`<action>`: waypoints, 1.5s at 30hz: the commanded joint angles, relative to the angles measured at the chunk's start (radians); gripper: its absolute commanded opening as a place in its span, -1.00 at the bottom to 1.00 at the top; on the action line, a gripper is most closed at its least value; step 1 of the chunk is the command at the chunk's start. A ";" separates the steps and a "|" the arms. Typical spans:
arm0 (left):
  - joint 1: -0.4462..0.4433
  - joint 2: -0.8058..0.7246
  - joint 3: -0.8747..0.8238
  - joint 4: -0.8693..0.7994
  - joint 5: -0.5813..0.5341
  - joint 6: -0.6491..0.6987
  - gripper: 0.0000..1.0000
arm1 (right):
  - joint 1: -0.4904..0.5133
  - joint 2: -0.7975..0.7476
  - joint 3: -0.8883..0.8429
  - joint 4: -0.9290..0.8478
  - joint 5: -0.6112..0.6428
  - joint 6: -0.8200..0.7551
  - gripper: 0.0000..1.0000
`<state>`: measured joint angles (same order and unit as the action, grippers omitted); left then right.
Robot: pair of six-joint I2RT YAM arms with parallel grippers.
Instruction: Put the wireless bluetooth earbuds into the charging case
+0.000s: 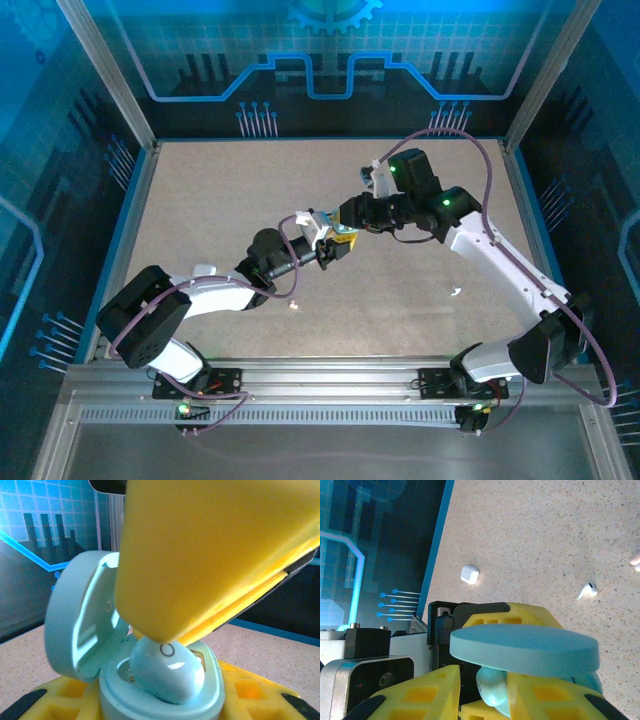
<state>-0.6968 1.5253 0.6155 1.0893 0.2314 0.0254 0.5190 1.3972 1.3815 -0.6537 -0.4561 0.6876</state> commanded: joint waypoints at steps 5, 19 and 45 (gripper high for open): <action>-0.003 -0.017 0.016 0.089 0.000 -0.005 -0.36 | 0.008 -0.042 0.035 -0.031 0.046 -0.011 -0.28; -0.003 -0.039 0.003 0.074 0.014 0.006 -0.37 | -0.022 -0.177 0.010 0.040 0.092 -0.064 -0.20; -0.003 -0.155 0.023 -0.068 0.095 0.004 -0.36 | -0.140 0.096 0.204 -0.186 -0.176 -0.169 0.05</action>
<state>-0.6968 1.3983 0.6155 1.0214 0.3077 0.0261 0.3775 1.4891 1.5539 -0.7719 -0.5827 0.5724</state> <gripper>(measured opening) 0.392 0.525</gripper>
